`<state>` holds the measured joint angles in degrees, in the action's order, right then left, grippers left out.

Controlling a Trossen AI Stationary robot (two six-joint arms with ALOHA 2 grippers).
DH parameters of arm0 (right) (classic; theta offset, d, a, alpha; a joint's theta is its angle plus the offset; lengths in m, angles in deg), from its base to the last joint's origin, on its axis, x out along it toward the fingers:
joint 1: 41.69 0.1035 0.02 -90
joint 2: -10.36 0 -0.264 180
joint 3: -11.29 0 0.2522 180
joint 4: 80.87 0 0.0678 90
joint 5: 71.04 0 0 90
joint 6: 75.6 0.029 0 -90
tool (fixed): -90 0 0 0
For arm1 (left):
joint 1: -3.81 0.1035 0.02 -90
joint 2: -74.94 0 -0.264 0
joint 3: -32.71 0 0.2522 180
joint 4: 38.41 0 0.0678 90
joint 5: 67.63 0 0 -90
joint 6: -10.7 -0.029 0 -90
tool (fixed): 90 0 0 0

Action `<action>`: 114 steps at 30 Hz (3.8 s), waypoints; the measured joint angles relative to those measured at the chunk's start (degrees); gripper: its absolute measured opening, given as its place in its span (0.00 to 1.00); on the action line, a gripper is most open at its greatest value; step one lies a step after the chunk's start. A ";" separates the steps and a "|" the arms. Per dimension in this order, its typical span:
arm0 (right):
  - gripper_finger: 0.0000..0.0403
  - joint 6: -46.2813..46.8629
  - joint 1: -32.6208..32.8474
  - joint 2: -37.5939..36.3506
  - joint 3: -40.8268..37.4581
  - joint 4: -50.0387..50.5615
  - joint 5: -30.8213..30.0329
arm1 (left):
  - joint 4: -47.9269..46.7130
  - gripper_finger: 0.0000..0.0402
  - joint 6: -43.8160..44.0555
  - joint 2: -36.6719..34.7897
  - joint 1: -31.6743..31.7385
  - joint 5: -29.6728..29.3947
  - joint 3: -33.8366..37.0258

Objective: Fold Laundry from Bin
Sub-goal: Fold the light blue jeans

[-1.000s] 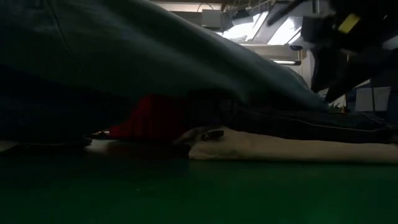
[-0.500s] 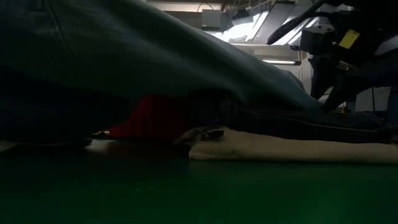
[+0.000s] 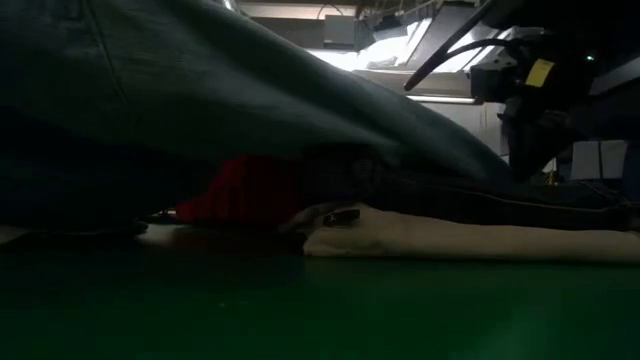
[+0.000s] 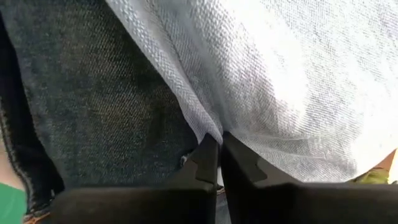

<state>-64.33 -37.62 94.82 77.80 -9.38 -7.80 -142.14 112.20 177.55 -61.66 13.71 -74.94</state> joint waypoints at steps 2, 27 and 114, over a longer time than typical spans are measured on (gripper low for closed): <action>0.04 0.11 0.05 0.00 0.07 0.02 0.15 | 0.00 0.05 0.02 0.00 0.00 -0.18 0.00; 0.01 17.55 23.16 0.00 35.74 21.26 19.80 | -0.05 0.05 2.94 -0.22 -0.52 12.88 -3.30; 0.45 -2.56 -42.28 7.63 30.82 13.28 28.65 | 26.95 0.39 -31.73 0.22 20.92 -14.40 3.82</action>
<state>-66.89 -79.90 102.45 108.62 3.90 20.85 -115.19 80.47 177.77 -40.75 -0.70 -71.11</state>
